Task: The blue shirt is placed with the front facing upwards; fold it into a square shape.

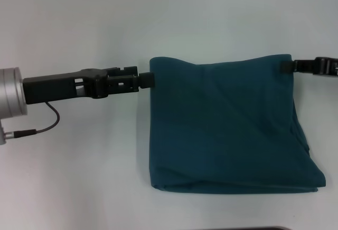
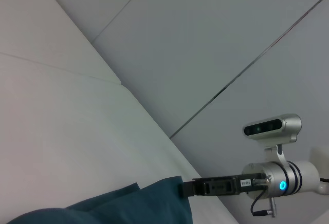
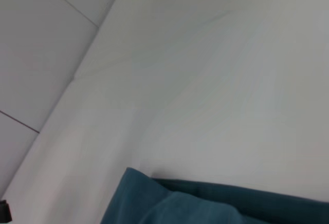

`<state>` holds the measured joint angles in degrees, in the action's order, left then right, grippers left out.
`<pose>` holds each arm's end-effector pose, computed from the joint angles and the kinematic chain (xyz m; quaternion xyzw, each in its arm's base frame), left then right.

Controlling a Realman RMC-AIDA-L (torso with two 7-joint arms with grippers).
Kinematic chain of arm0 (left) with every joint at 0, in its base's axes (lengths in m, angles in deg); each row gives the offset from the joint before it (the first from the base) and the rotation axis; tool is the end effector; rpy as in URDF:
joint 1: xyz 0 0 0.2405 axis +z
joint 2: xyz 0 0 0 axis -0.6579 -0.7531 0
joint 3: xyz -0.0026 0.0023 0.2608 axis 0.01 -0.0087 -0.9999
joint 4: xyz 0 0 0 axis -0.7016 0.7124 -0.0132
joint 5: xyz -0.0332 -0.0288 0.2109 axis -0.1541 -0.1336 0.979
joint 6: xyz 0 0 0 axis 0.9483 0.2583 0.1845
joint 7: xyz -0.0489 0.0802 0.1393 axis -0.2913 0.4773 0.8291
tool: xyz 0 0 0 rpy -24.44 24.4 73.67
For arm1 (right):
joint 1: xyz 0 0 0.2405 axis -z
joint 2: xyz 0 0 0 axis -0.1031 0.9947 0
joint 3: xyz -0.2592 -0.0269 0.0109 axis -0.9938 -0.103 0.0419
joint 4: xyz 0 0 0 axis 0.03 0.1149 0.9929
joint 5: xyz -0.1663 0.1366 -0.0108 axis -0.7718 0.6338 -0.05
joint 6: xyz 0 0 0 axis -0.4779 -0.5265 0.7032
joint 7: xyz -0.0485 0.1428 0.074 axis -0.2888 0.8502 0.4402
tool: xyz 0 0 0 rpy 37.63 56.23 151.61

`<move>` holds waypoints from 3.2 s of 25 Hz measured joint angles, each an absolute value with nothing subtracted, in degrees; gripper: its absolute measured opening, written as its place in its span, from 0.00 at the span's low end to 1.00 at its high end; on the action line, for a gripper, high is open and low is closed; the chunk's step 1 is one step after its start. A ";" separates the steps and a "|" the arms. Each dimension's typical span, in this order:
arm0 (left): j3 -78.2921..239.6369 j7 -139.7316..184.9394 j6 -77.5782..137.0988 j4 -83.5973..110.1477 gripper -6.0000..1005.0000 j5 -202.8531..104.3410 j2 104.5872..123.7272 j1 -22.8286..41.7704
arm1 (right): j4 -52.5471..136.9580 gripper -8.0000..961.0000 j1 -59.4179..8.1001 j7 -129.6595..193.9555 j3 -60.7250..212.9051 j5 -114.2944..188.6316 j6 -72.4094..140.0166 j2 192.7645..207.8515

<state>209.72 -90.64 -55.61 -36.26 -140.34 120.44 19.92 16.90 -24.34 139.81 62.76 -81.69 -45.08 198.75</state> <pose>-0.2332 0.3070 -0.0318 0.8538 0.4296 0.2940 0.0044 0.3417 0.3344 0.0209 -0.7960 0.5525 0.2106 0.1295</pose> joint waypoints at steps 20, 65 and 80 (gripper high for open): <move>209.72 -91.39 -55.10 -36.12 0.94 -140.14 120.80 18.62 | 11.46 0.07 -23.85 141.90 62.91 -76.77 -50.34 197.39; 209.02 -95.82 -36.80 -30.14 0.94 -127.12 120.48 8.79 | 7.72 0.79 -21.56 142.01 62.35 -73.23 -55.73 197.79; 209.02 -102.63 -33.22 -27.43 0.94 -118.94 121.51 1.78 | 7.64 0.79 -22.39 142.61 62.26 -73.29 -57.12 197.43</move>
